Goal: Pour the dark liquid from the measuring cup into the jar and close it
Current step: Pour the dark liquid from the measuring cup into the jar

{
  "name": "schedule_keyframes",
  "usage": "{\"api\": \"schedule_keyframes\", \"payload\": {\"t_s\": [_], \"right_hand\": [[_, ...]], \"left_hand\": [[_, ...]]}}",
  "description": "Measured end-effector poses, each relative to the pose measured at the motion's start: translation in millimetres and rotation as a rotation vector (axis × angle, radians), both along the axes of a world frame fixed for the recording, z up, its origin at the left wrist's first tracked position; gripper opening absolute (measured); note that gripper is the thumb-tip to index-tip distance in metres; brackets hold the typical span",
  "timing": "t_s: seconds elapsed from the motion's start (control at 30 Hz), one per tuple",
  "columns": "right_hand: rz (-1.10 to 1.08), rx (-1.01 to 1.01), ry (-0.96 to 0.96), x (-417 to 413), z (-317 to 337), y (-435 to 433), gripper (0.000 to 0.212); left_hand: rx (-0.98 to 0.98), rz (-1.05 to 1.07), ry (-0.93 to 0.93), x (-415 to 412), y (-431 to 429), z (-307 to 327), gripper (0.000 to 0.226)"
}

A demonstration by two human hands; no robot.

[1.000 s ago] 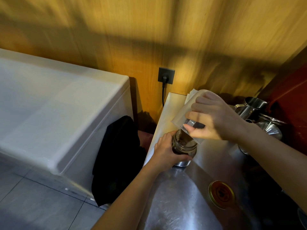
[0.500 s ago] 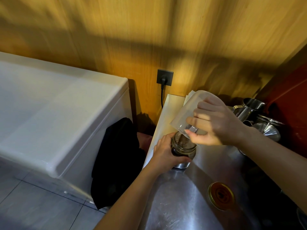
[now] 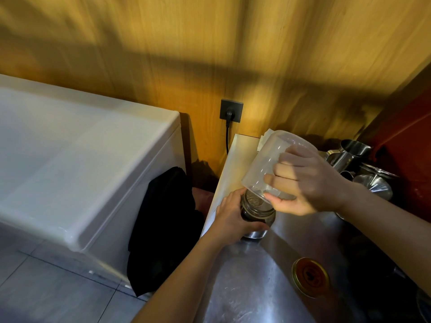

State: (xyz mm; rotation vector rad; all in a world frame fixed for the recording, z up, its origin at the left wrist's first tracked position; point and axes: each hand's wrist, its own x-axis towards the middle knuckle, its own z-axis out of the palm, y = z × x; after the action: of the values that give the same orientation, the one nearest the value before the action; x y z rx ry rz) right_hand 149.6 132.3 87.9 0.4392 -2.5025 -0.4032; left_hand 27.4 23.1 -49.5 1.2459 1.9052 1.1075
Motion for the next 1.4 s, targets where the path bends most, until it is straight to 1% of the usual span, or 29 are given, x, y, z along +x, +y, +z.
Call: {"api": "schedule_keyframes", "payload": {"t_s": [0.17,0.3,0.5,0.6,0.9,1.0,1.07,1.17,1.27,1.4], "right_hand": [[-0.002,0.066,-0.049,5.9,-1.8,-5.9,0.02],[0.01,0.038,-0.099,7.3,-0.8,-9.2,0.016],[0.0,-0.018,-0.117,11.5,-1.1,-12.5,0.014],[-0.014,-0.013,-0.067,13.2,-1.5,-13.9,0.015],[-0.024,-0.036,-0.058,19.8,-3.0,-16.8,0.016],[-0.027,-0.021,0.009,20.8,-3.2,-17.9,0.017],[-0.014,-0.075,0.045,21.0,-5.3,-17.1,0.018],[-0.051,-0.198,0.139,22.6,-11.7,-15.1,0.025],[-0.087,-0.249,0.177,27.1,-20.1,-12.5,0.027],[-0.236,-0.338,0.255,34.2,-25.0,-7.3,0.027]], "left_hand": [[0.006,0.003,0.004,1.1,-0.3,1.7,0.075],[0.029,-0.037,-0.033,1.0,-0.1,3.3,0.073],[0.033,-0.039,-0.062,0.9,-0.1,3.2,0.075],[0.028,-0.023,-0.057,0.7,-0.2,4.1,0.078],[0.057,-0.051,-0.063,1.5,0.2,3.2,0.075],[0.047,-0.024,-0.065,2.2,-0.1,3.3,0.078],[0.042,-0.023,-0.067,2.9,0.0,2.0,0.078],[0.032,-0.027,-0.051,2.9,-0.3,0.3,0.079],[0.033,-0.024,-0.041,2.9,-0.3,-2.0,0.082],[0.024,-0.012,-0.042,3.2,-0.5,-3.7,0.089]]}}
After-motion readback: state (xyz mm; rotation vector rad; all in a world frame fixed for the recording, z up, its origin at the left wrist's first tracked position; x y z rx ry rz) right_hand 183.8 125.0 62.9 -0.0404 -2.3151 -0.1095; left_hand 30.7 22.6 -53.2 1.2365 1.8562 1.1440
